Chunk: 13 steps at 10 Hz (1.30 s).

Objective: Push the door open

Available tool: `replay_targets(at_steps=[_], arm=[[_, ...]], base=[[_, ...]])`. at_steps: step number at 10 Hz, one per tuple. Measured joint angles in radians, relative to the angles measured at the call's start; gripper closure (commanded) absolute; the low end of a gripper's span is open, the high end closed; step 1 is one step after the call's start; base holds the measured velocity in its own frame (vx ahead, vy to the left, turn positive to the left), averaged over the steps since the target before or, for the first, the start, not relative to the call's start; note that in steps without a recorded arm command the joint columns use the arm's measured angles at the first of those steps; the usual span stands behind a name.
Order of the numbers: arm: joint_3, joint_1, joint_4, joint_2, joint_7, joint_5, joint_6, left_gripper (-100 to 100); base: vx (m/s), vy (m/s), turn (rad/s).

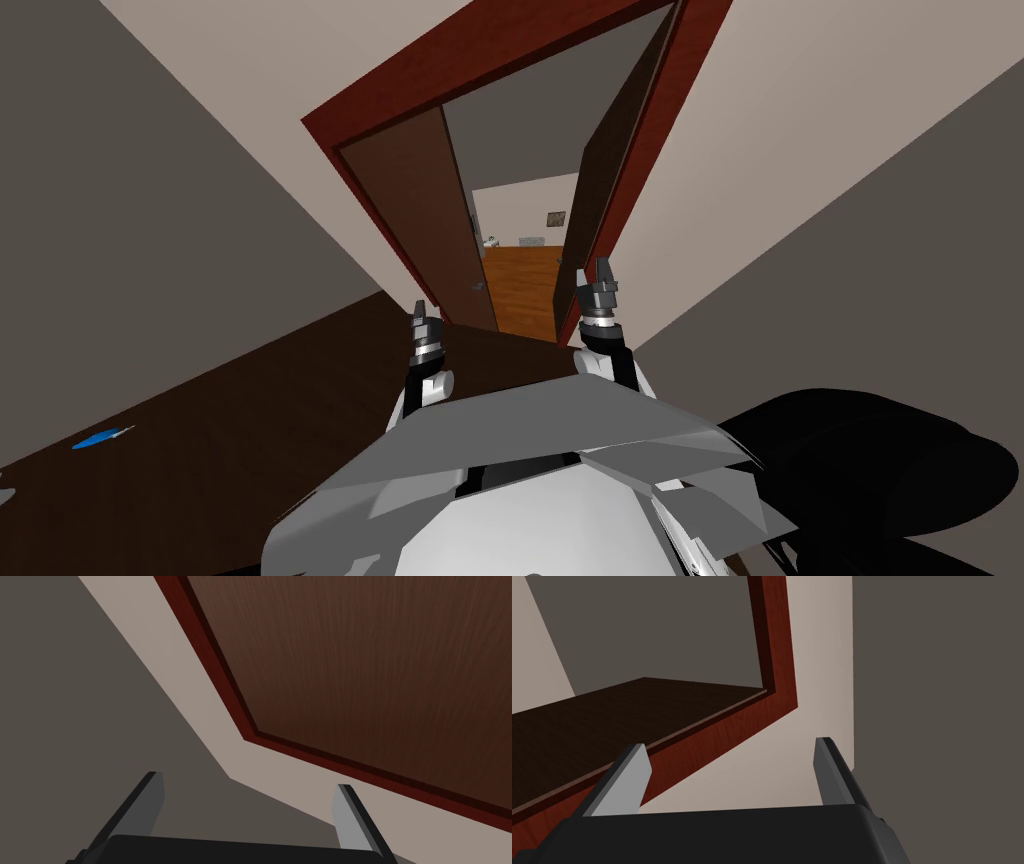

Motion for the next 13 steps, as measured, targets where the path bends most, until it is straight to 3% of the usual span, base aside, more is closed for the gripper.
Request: replay_targets(at_steps=[8,13], arm=[[-0.017,-0.068,0.192,0.018,0.015,0.002,-0.045,-100],[-0.027,-0.148,0.357,0.026,0.026,0.005,-0.079,-100]], base=[[0.059,0.054,-0.050],[0.075,0.073,-0.067]])
